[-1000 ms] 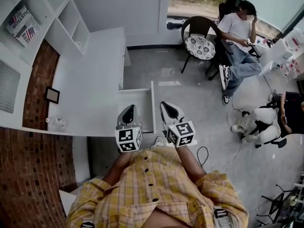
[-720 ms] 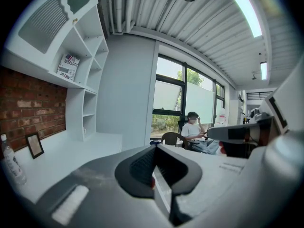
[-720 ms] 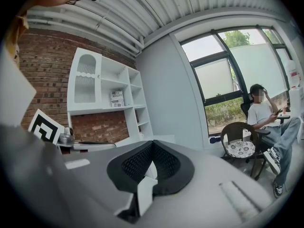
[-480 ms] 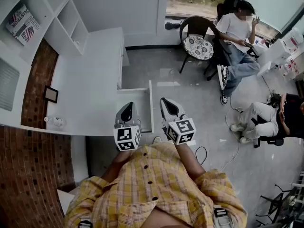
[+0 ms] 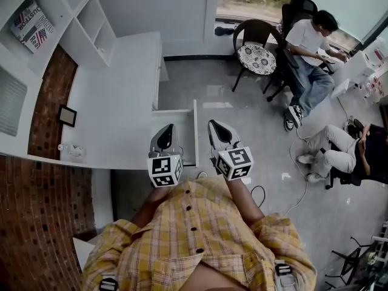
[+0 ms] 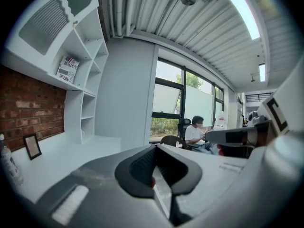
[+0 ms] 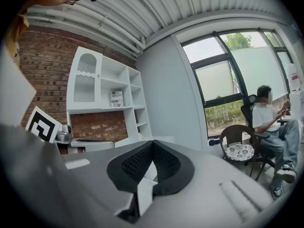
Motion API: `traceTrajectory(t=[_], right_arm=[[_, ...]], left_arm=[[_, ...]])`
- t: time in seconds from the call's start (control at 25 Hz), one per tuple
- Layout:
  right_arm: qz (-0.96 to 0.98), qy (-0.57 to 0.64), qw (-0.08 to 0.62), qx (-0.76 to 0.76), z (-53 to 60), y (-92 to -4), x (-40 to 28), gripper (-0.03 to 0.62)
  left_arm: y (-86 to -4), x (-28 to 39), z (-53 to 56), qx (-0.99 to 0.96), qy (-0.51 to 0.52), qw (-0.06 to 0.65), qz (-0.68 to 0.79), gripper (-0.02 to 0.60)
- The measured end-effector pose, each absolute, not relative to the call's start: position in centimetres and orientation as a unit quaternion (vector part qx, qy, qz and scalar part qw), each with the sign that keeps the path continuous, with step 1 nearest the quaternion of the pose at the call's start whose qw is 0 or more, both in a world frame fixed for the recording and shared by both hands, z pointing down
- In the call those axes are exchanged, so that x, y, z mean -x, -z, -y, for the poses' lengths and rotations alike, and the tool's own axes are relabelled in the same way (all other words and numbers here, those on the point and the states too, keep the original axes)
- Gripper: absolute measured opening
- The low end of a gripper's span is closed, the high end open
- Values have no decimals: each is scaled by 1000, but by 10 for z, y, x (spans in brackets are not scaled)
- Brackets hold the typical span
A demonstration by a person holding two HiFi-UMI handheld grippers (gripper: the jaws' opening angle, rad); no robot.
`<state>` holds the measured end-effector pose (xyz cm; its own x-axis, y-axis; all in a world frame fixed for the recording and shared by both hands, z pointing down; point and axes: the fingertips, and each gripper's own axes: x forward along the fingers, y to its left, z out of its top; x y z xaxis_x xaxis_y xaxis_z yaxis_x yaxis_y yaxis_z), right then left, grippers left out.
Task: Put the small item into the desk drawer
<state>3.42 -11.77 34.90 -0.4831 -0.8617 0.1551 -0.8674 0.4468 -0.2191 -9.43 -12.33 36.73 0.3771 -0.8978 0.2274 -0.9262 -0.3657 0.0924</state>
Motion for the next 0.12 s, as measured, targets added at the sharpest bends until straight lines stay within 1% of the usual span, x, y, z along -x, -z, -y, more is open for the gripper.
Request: traceTrajectory(t=[0.12], right_arm=[[851,-133,10,-508,120,-349,-34,-3]], left_arm=[[-367,95,126,-823,-68,101,555,2]])
